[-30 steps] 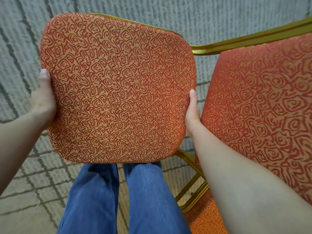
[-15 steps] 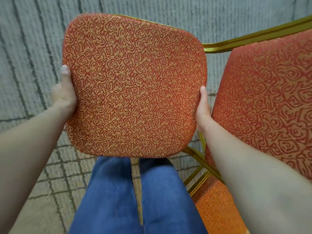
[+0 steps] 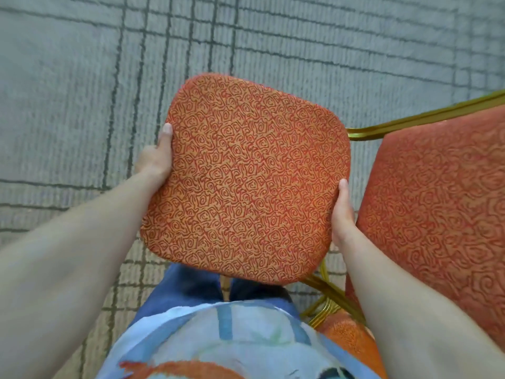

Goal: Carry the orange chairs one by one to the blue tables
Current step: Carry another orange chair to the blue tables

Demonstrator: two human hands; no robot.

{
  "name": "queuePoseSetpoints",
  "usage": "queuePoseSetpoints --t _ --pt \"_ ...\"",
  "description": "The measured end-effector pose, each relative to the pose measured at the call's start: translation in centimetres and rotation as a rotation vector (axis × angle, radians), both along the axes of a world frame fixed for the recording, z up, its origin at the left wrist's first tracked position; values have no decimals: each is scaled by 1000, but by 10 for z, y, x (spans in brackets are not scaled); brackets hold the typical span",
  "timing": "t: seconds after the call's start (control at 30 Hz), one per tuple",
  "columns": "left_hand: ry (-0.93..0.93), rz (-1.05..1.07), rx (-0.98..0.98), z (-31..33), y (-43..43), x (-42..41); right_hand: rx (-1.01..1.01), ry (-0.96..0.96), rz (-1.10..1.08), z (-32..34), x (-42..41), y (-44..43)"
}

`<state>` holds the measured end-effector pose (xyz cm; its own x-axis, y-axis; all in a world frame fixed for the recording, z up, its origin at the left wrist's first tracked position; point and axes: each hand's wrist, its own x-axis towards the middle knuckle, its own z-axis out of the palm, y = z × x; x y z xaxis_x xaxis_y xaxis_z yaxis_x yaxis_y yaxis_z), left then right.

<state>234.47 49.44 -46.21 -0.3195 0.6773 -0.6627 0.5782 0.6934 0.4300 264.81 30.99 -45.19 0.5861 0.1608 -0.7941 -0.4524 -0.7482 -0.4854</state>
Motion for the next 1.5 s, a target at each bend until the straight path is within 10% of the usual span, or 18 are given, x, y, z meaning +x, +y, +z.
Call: queuePoseSetpoints --t 0.6,1.5 --pt "-14 145 73 73 24 -168 12 -69 310 75 -125 91" --pt "69 660 318 158 208 -446 289 47 876 112 -402 468"
